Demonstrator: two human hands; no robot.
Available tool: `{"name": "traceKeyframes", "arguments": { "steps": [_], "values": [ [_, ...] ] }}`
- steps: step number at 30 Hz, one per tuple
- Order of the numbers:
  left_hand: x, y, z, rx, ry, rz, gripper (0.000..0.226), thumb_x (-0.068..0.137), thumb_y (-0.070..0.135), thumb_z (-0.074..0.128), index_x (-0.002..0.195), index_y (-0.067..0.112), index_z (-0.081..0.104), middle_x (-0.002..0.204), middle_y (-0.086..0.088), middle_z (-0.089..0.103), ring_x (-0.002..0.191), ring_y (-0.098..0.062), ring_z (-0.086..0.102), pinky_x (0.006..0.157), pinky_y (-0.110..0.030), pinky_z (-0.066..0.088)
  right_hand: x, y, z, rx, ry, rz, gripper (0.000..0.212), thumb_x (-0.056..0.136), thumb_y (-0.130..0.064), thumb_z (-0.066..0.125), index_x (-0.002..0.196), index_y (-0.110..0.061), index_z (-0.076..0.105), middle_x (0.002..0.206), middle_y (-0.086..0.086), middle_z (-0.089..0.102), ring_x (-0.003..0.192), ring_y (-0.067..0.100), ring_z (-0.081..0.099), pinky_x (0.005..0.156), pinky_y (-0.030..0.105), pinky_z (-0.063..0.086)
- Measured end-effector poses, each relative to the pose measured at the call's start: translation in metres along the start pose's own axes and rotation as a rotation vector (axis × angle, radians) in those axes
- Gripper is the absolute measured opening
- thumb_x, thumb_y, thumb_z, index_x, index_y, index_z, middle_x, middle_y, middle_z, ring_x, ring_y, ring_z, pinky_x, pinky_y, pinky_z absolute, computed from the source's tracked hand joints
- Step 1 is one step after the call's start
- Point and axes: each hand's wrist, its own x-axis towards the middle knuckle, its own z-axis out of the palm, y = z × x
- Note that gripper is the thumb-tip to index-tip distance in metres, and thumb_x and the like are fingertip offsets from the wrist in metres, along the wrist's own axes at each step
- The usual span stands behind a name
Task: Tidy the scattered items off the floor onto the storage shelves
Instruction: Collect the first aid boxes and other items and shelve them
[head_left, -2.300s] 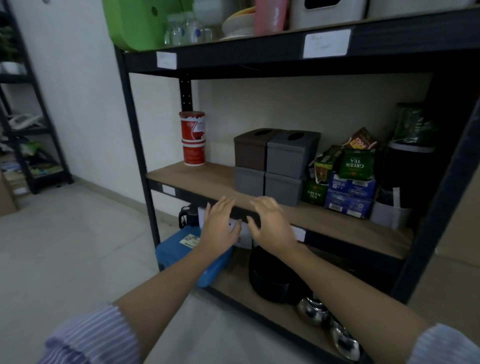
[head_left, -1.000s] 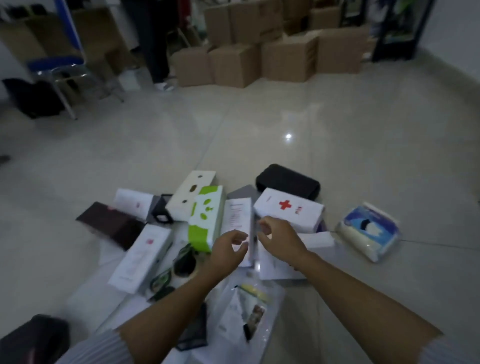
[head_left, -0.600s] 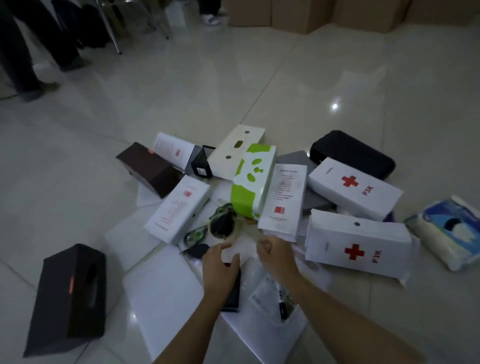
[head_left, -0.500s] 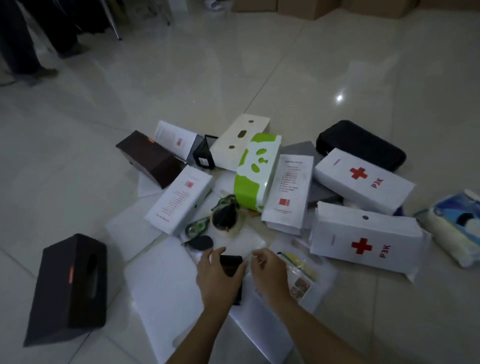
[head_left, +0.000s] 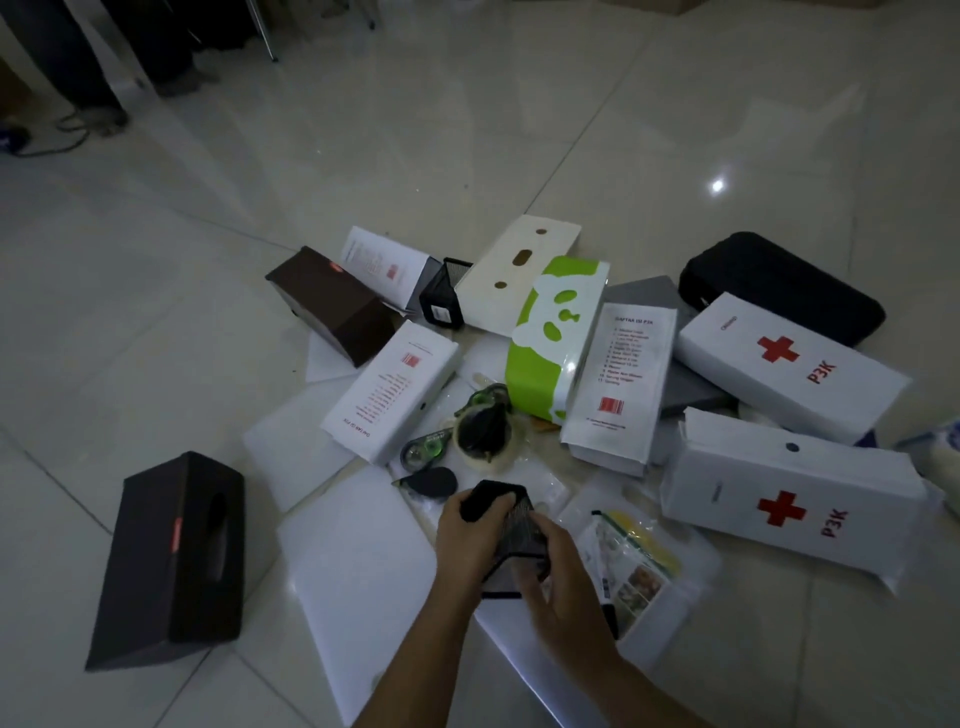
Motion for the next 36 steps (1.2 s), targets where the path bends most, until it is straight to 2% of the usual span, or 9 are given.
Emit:
{"name": "traceKeyframes", "arguments": {
  "steps": [8, 13, 18, 21, 24, 28, 31, 33, 36],
  "values": [
    [0.004, 0.019, 0.007, -0.417, -0.170, -0.264, 0.064, 0.074, 0.053, 0.076, 0.118, 0.007, 0.064, 0.107, -0.015, 0.072, 0.098, -0.030, 0.070, 0.070, -0.036, 0.058, 0.018, -0.005, -0.028, -0.170, 0.092, -0.285, 0.112, 0.069, -0.062, 0.079, 0.152, -0.027, 0.014, 0.157, -0.008, 0.018, 0.145, 0.008, 0.024, 0.110, 0.015, 0.031],
    [0.001, 0.027, -0.002, -0.382, -0.328, -0.301, 0.067, 0.084, 0.069, 0.052, 0.119, 0.014, 0.068, 0.111, -0.015, 0.072, 0.106, -0.031, 0.068, 0.096, -0.046, 0.052, 0.021, -0.011, -0.039, -0.286, 0.011, -0.425, 0.100, 0.081, -0.054, 0.074, 0.155, -0.033, 0.011, 0.160, -0.009, 0.018, 0.146, 0.010, 0.025, 0.112, 0.019, 0.032],
    [-0.002, 0.031, -0.010, -0.202, -0.376, -0.317, 0.087, 0.078, 0.085, 0.030, 0.111, 0.015, 0.071, 0.105, -0.018, 0.072, 0.088, -0.027, 0.066, 0.064, -0.027, 0.053, 0.027, -0.022, -0.037, -0.198, 0.037, -0.396, 0.089, 0.089, -0.043, 0.068, 0.154, -0.039, 0.008, 0.153, -0.015, 0.027, 0.143, 0.004, 0.030, 0.109, 0.019, 0.036],
    [-0.007, 0.051, -0.003, -0.241, -0.411, -0.239, 0.078, 0.089, 0.076, 0.026, 0.121, 0.017, 0.066, 0.110, -0.013, 0.072, 0.091, -0.029, 0.070, 0.074, -0.033, 0.055, 0.034, -0.047, -0.045, -0.079, 0.083, -0.316, 0.108, 0.078, -0.046, 0.079, 0.153, -0.044, 0.001, 0.154, -0.019, 0.027, 0.142, -0.001, 0.031, 0.107, 0.015, 0.038],
    [-0.014, 0.083, 0.017, -0.251, -0.425, -0.165, 0.067, 0.092, 0.070, 0.027, 0.122, 0.023, 0.064, 0.115, -0.012, 0.071, 0.107, -0.034, 0.067, 0.100, -0.048, 0.049, 0.047, -0.070, -0.063, 0.015, 0.220, -0.345, 0.113, 0.073, -0.027, 0.085, 0.155, -0.023, 0.007, 0.149, -0.035, 0.026, 0.138, -0.007, 0.032, 0.103, 0.013, 0.040],
    [-0.030, 0.116, 0.050, -0.244, -0.431, -0.123, 0.053, 0.096, 0.061, 0.034, 0.113, 0.024, 0.069, 0.107, -0.008, 0.074, 0.106, -0.029, 0.067, 0.101, -0.049, 0.048, 0.063, -0.087, -0.093, 0.069, 0.408, -0.363, 0.094, 0.073, -0.013, 0.084, 0.147, -0.008, 0.027, 0.146, 0.001, 0.045, 0.136, 0.015, 0.045, 0.101, 0.030, 0.050],
    [-0.042, 0.132, 0.075, -0.268, -0.411, -0.082, 0.049, 0.097, 0.053, 0.036, 0.110, 0.021, 0.070, 0.106, -0.006, 0.074, 0.107, -0.025, 0.067, 0.103, -0.048, 0.048, 0.064, -0.096, -0.114, 0.109, 0.487, -0.360, 0.086, 0.071, -0.017, 0.081, 0.142, -0.008, 0.033, 0.137, 0.007, 0.052, 0.127, 0.016, 0.053, 0.095, 0.026, 0.053],
    [-0.052, 0.141, 0.094, -0.286, -0.425, -0.021, 0.046, 0.098, 0.043, 0.034, 0.113, 0.018, 0.070, 0.108, -0.008, 0.074, 0.104, -0.024, 0.068, 0.097, -0.043, 0.052, 0.061, -0.104, -0.130, 0.134, 0.559, -0.353, 0.088, 0.070, -0.025, 0.081, 0.142, -0.008, 0.033, 0.135, 0.005, 0.053, 0.125, 0.012, 0.055, 0.093, 0.022, 0.052],
    [-0.077, 0.162, 0.128, -0.250, -0.477, 0.082, 0.038, 0.099, 0.030, 0.037, 0.105, 0.015, 0.071, 0.098, -0.009, 0.075, 0.085, -0.018, 0.071, 0.065, -0.030, 0.055, 0.050, -0.118, -0.165, 0.178, 0.724, -0.321, 0.090, 0.068, -0.034, 0.083, 0.141, -0.014, 0.035, 0.132, -0.001, 0.056, 0.121, 0.009, 0.057, 0.091, 0.025, 0.054]
  ]
}}
